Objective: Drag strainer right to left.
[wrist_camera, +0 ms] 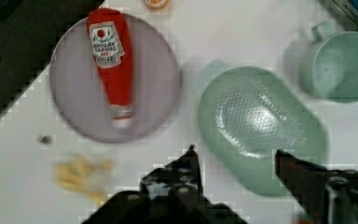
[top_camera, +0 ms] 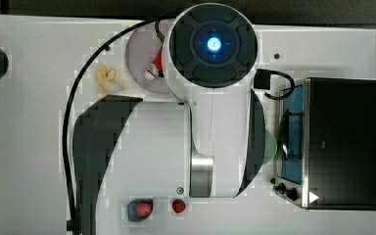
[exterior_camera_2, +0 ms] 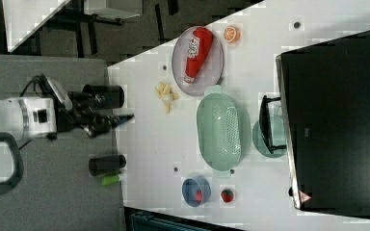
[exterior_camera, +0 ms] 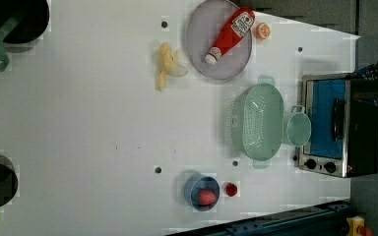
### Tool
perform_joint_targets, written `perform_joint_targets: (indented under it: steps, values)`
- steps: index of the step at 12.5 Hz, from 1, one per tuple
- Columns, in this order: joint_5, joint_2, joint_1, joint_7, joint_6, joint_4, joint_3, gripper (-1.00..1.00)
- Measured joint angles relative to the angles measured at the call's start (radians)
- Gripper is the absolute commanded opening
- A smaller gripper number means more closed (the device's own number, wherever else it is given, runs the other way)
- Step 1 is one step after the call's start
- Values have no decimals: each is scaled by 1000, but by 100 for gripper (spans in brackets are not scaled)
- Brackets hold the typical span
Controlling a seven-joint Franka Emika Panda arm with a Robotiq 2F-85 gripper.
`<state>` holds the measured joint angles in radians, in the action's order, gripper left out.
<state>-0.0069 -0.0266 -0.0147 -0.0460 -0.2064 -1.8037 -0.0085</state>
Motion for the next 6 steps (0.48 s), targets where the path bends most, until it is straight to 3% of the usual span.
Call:
perform_joint_targets:
  steps: [3,6]
  values:
    - [-32,-344,-17,0,201,-302,-43,99]
    - [-34,-557,3,-5,153,-329,-78,100]
